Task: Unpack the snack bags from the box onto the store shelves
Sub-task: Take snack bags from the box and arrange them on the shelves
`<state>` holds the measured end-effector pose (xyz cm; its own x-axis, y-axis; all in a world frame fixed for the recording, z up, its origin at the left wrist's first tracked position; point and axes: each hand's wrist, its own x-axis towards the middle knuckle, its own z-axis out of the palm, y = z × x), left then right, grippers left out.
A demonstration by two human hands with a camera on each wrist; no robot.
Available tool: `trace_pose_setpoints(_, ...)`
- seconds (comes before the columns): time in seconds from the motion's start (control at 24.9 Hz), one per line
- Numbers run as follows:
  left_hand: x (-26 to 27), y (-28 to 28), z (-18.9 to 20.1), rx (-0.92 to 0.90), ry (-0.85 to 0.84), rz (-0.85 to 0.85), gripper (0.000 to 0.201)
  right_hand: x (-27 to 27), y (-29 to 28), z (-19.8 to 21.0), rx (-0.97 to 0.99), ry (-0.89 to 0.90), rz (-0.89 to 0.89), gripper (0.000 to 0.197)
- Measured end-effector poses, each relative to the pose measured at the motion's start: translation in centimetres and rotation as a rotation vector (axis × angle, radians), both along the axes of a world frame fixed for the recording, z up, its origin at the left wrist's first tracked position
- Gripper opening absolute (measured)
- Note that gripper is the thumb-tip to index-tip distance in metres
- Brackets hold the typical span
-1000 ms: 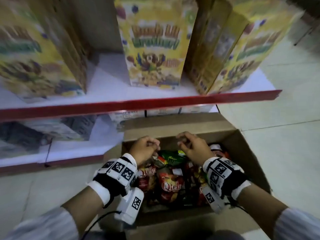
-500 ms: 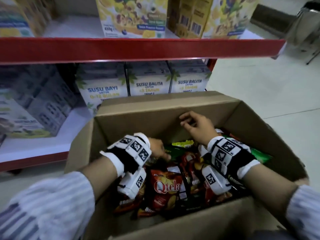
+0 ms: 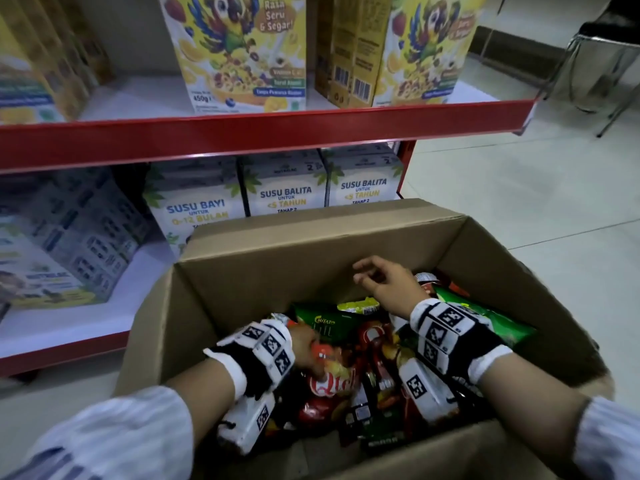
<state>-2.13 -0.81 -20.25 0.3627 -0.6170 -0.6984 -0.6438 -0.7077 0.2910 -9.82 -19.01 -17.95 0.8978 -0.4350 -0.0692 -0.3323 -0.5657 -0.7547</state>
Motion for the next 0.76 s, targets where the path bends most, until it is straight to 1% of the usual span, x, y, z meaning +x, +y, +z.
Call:
trace_pose_setpoints(0.04,0.5,-0.3,1.1,-0.093,0.051,0.060,0.038,0.0,-0.1,0.1,0.015,-0.009,-0.017,0.012)
trace_pose_setpoints(0.12,1.4,-0.4,4.4,-0.300,0.184,0.280,0.031,-0.2,-0.3,0.7,0.124,-0.083,-0.066,0.015)
trace_pose_setpoints(0.16,1.7,-0.1,5.9,-0.408,0.268,0.392,0.029,-0.3,-0.2,1.3,0.233,-0.146,-0.094,0.021)
trace_pose_setpoints(0.24,2.4,0.8,8.3,-0.596,0.412,0.572,0.027,-0.6,0.1,2.6,0.468,-0.254,-0.137,0.045)
trace_pose_setpoints(0.32,2.8,1.6,10.3,-0.765,0.452,0.653,0.026,-0.7,0.5,3.8,0.666,-0.324,-0.118,0.066)
trace_pose_setpoints(0.4,3.2,1.8,11.6,-0.876,0.454,0.669,0.022,-0.8,1.0,4.5,0.821,-0.333,-0.069,0.076)
trace_pose_setpoints(0.44,3.3,1.8,12.0,-0.924,0.453,0.674,0.020,-0.9,1.1,4.7,0.866,-0.316,-0.057,0.079)
trace_pose_setpoints(0.48,3.3,1.7,12.3,-0.965,0.461,0.680,0.021,-0.9,1.3,4.9,0.881,-0.294,-0.044,0.079)
trace_pose_setpoints(0.6,3.2,1.1,12.1,-1.039,0.478,0.716,0.043,-1.5,1.8,5.1,0.833,-0.273,-0.003,0.065)
trace_pose_setpoints(0.68,2.9,0.3,11.4,-1.061,0.549,0.757,0.040,-2.1,1.3,5.7,0.787,-0.348,-0.098,0.058)
trace_pose_setpoints(0.72,2.8,0.0,10.7,-1.032,0.568,0.770,0.036,-2.3,0.7,5.9,0.766,-0.408,-0.175,0.057)
trace_pose_setpoints(0.76,2.8,-0.4,9.8,-0.965,0.539,0.754,0.034,-2.6,-0.2,6.0,0.748,-0.463,-0.259,0.056)
